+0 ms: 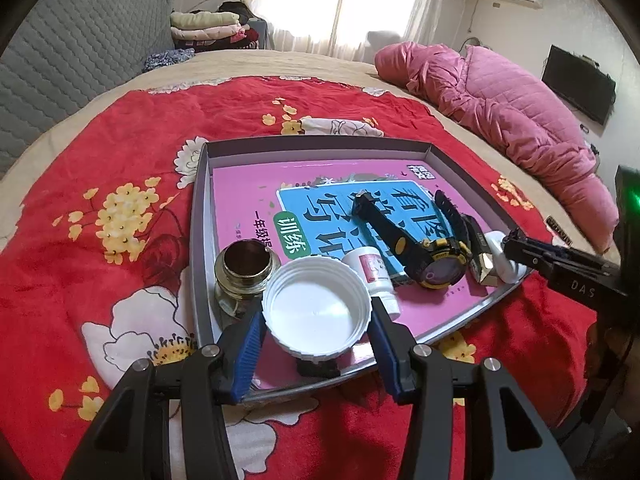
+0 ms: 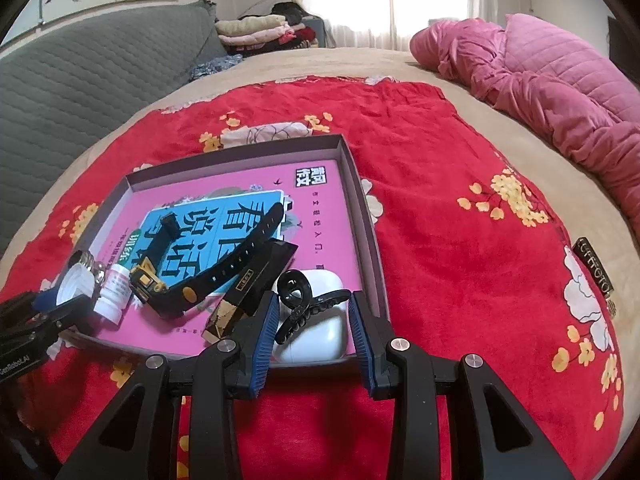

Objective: Organize rigid objects
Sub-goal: 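Carry the cap into the box with the left tool while the right carries the clip over the earbud case, then lower the black hair clip onto the white earbud case and open the right tool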

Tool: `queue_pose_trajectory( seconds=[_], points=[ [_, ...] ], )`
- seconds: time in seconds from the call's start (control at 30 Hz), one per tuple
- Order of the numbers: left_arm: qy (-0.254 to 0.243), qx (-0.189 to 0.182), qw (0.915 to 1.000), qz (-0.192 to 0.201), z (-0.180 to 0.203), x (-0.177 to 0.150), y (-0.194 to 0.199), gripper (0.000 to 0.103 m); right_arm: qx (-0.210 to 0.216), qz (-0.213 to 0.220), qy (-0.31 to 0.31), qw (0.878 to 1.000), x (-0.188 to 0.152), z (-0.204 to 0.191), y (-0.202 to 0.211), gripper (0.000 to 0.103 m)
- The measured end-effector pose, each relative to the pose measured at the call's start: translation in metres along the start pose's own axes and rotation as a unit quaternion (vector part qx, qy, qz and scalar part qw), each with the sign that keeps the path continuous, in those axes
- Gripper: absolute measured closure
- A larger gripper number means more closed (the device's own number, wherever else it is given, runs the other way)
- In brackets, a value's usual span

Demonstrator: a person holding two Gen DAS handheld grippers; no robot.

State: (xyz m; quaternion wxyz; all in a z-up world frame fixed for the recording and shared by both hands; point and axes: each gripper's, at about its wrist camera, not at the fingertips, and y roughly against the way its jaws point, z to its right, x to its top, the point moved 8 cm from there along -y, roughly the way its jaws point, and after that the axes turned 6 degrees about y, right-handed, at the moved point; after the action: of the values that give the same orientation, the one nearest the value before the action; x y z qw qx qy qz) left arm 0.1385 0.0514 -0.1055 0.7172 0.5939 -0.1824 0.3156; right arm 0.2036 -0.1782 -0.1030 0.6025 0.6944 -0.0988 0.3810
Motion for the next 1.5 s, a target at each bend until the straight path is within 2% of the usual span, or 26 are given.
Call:
queue_pose_trajectory(
  seconds=[0.17,1.1,1.5],
  points=[
    [-0.012,0.009,0.9999,-0.001,0.0033,0.0008,-0.0042,0.053,-0.001,-0.001,0.002,1.0,0.0002,-0.0009,-0.0011,0.066],
    [-0.012,0.01,0.9999,-0.002,0.0027,0.0003,-0.0047,0.053,-0.008,0.001,0.005,1.0,0.0013,0.0021,-0.001,0.066],
    [-0.012,0.009,0.9999,-0.002,0.0026,0.0003,-0.0047,0.053,-0.018,0.008,0.004,1.0,0.0009,0.0053,0.0064,0.06]
  ],
)
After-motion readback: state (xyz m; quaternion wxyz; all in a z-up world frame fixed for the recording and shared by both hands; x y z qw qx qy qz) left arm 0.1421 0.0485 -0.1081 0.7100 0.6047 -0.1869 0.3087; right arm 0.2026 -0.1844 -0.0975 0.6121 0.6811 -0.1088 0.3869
